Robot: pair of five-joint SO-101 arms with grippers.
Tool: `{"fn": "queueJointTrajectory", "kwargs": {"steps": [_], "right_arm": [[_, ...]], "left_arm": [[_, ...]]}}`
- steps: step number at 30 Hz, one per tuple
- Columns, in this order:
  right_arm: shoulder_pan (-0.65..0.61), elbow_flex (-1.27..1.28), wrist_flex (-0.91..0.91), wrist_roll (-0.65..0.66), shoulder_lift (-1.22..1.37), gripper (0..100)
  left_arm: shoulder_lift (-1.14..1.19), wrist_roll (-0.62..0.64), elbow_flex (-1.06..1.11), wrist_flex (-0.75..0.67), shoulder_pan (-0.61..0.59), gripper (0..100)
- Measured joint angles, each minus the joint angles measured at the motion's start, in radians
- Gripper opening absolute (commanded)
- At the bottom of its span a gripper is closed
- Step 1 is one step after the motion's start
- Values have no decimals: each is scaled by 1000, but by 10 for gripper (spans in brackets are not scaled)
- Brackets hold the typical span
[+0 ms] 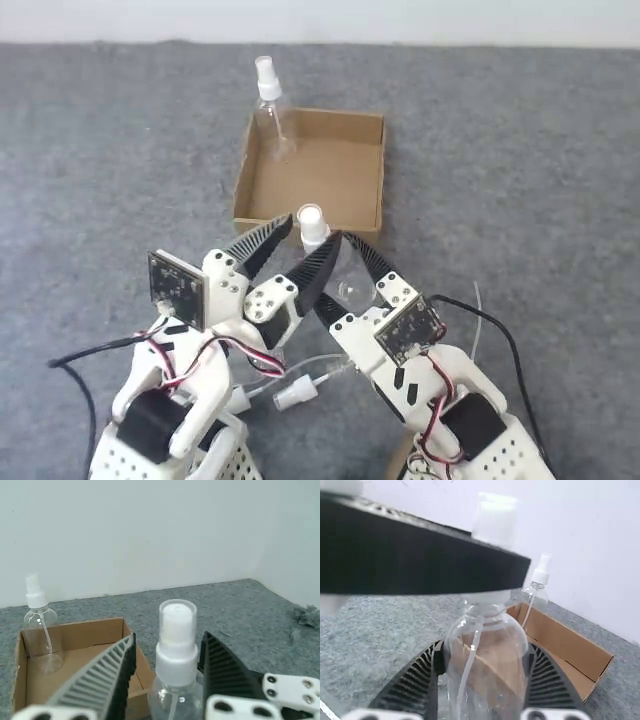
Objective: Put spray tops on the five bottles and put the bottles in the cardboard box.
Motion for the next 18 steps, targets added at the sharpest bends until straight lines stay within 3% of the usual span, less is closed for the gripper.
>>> {"fn": "queueJointTrajectory", "kwargs": {"steps": [11,18], "right_arm": [[0,0,0,0,0,91],[0,0,0,0,0,91]], "left_arm": [[0,0,-35,0,-46,190],[0,2,-35,0,-44,98]]}}
